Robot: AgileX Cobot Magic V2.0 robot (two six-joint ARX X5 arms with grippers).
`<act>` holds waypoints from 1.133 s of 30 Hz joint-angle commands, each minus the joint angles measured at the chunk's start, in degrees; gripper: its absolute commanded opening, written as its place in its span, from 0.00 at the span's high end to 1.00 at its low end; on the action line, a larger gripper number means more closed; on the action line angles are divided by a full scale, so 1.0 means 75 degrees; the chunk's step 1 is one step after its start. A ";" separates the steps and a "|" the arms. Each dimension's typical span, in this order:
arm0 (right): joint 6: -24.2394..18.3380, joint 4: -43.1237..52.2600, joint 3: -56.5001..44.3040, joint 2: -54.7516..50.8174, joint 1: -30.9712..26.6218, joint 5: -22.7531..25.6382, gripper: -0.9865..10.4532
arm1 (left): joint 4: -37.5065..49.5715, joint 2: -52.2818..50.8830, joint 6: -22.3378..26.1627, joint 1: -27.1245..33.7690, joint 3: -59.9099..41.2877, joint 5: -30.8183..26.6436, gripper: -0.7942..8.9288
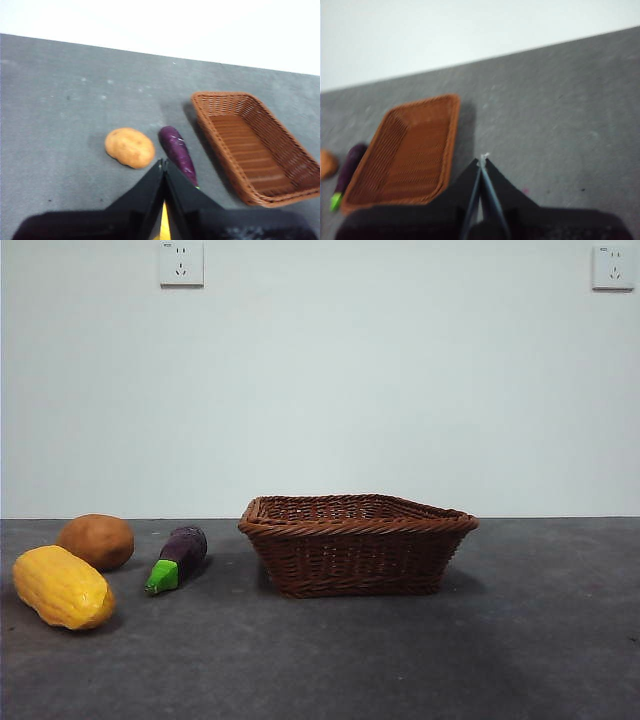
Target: Help me put the vegetables on the table into the basket
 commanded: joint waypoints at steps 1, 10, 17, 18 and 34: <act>-0.0493 -0.0691 0.0746 0.0638 0.0000 -0.0420 0.92 | -0.0545 0.0458 0.0414 0.0017 0.0720 0.0224 0.93; -0.1580 -0.2608 0.2530 0.2209 0.0003 -0.1376 0.92 | -0.2276 0.1326 0.1431 0.0017 0.2305 0.1131 0.93; -0.2090 -0.3037 0.2911 0.2699 0.0003 -0.1585 0.91 | -0.2500 0.1384 0.1559 -0.0003 0.2384 0.1437 0.92; -0.2090 -0.3022 0.2911 0.2699 0.0003 -0.1649 0.91 | -0.2498 0.1405 0.1556 -0.0003 0.2387 0.1577 0.89; -0.1827 -0.2783 0.2923 0.3034 0.0009 -0.2020 0.36 | -0.2527 0.1746 0.1440 -0.0003 0.2390 0.1626 0.27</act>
